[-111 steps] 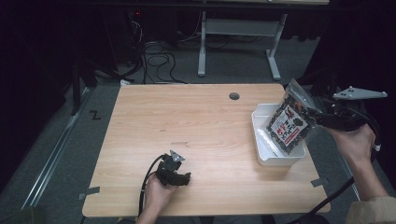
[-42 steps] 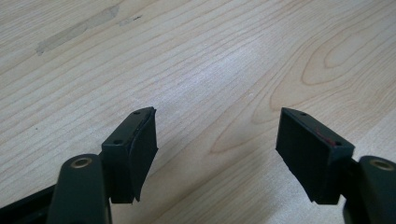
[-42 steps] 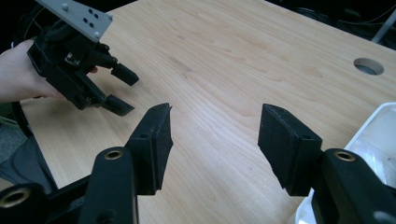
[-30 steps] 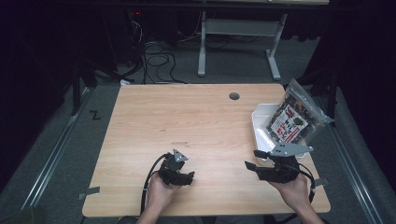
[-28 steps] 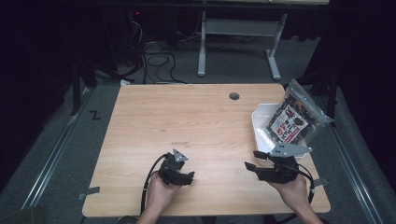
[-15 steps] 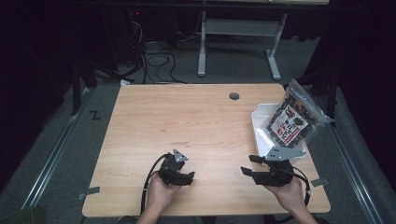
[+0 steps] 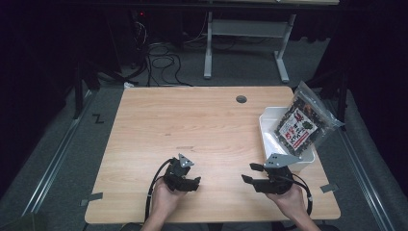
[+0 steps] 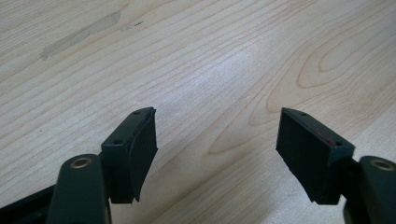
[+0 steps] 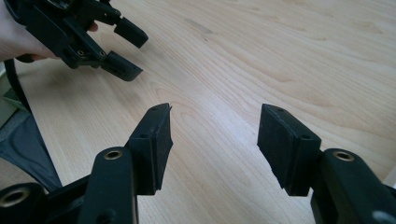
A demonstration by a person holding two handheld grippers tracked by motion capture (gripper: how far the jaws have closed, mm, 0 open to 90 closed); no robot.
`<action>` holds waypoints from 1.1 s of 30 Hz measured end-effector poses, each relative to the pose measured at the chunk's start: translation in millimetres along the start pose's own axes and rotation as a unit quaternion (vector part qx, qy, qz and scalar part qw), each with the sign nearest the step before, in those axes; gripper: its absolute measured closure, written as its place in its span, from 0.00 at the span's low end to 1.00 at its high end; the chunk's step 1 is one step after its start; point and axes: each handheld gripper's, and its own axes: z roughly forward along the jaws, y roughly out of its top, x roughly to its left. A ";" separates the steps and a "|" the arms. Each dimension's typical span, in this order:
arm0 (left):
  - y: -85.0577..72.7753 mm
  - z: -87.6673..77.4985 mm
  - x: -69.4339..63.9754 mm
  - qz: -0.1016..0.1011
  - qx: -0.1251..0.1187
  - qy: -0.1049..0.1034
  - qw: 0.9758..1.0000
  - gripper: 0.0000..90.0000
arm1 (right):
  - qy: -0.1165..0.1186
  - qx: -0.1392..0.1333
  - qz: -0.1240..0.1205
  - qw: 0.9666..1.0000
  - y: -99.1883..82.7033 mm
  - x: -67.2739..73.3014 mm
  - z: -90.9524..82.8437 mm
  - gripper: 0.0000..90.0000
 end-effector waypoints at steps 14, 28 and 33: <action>0.2 1.2 -1.0 0.002 0.001 -0.002 1.000 0.33 | 0.004 0.038 -0.010 0.999 -3.7 -4.6 22.3 0.48; 0.2 0.5 -1.3 0.003 0.000 -0.004 1.000 0.33 | -0.017 0.041 -0.008 0.999 -6.7 -15.2 37.5 0.52; -0.3 -0.2 -0.8 0.003 0.000 -0.001 1.000 0.33 | -0.023 0.049 -0.005 0.999 -10.2 -21.7 42.9 0.52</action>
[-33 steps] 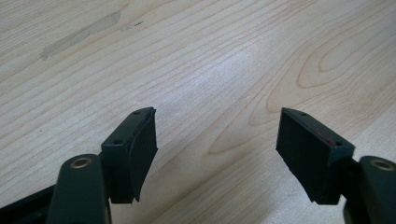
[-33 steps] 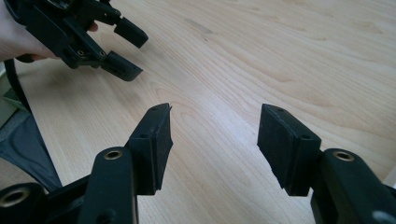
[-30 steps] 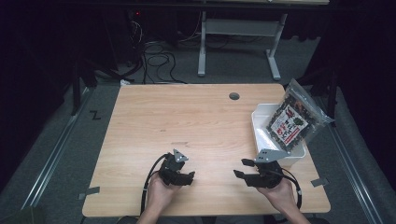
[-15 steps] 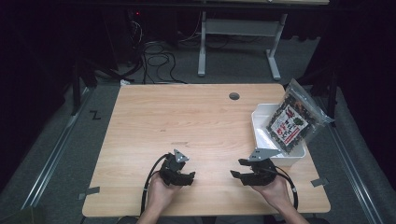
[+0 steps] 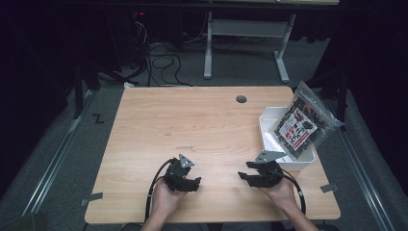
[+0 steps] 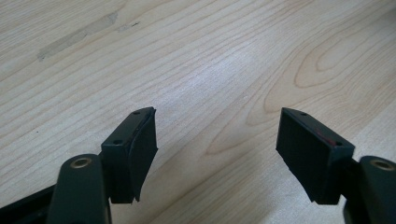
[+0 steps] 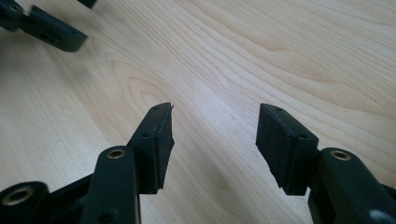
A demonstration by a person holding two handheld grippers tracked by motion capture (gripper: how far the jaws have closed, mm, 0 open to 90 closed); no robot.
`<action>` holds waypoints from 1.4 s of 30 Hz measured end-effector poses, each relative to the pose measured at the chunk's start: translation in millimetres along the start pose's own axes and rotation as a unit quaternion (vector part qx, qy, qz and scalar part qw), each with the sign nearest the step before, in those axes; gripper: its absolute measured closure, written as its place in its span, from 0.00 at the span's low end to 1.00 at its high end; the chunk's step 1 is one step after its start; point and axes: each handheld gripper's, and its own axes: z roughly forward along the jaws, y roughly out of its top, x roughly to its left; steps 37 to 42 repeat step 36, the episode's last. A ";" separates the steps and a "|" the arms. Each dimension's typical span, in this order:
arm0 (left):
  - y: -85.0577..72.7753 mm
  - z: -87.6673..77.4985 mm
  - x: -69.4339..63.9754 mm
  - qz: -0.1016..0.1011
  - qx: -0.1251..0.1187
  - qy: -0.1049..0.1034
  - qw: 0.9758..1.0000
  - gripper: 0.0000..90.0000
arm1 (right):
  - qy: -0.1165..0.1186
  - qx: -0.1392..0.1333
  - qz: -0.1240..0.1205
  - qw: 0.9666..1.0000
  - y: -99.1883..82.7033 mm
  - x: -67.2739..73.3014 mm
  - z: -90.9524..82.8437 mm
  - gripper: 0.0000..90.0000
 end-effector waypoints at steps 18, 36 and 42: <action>-1.4 -4.9 -0.1 0.001 -0.007 0.000 1.000 0.33 | -0.005 -0.003 0.021 1.000 -16.6 -6.6 -1.4 0.50; -0.7 -4.9 1.1 0.003 -0.007 0.003 1.000 0.33 | -0.003 0.001 0.004 1.000 -15.4 0.8 0.3 0.48; -0.7 -4.9 1.1 0.003 -0.007 0.003 1.000 0.33 | -0.003 0.001 0.004 1.000 -15.4 0.8 0.3 0.48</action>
